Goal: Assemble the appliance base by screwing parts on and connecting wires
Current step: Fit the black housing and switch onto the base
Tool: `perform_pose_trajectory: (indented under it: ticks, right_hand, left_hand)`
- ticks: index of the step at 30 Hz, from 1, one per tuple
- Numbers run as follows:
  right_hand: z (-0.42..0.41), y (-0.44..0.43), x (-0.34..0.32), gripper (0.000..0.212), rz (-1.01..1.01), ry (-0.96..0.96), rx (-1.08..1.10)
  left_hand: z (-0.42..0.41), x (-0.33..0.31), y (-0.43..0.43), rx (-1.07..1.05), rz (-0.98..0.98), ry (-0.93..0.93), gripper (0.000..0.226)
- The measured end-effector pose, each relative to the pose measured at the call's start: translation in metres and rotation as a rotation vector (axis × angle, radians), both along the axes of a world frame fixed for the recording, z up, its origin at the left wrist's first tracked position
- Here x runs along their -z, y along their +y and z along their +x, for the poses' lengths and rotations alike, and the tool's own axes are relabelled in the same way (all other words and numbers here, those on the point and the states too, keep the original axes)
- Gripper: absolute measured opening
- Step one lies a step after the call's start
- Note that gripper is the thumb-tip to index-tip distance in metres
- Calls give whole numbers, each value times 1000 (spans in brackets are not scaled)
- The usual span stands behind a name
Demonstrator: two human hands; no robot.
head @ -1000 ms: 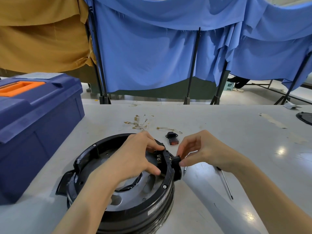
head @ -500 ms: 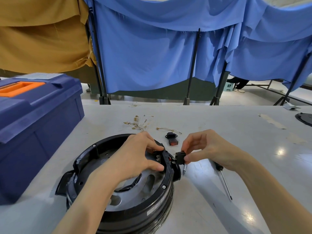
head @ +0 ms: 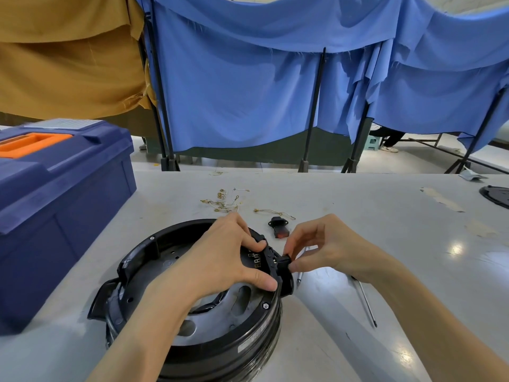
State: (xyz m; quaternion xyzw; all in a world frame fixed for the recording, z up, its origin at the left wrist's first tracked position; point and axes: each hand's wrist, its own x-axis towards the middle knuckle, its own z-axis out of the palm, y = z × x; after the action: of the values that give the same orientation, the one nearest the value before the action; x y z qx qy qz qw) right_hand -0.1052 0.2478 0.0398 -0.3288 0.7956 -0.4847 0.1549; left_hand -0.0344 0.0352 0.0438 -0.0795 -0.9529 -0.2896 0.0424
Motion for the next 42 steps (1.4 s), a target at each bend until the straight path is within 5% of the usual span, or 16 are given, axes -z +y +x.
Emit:
perform_pose_trajectory:
  ticks: [17, 32, 38, 42]
  right_hand:
    - [5, -20, 8, 28, -18, -11, 140]
    - [-1, -33, 11, 37, 92, 79, 275]
    - [-4, -20, 3, 26, 110, 82, 193]
    - [-24, 4, 2, 4, 148, 246, 444]
  left_hand:
    - [-1, 1, 0, 0, -49, -25, 75]
    - [-3, 3, 2, 16, -20, -28, 45]
    - [-4, 6, -4, 6, -19, -45, 70]
    - [-3, 5, -4, -28, -10, -64, 73]
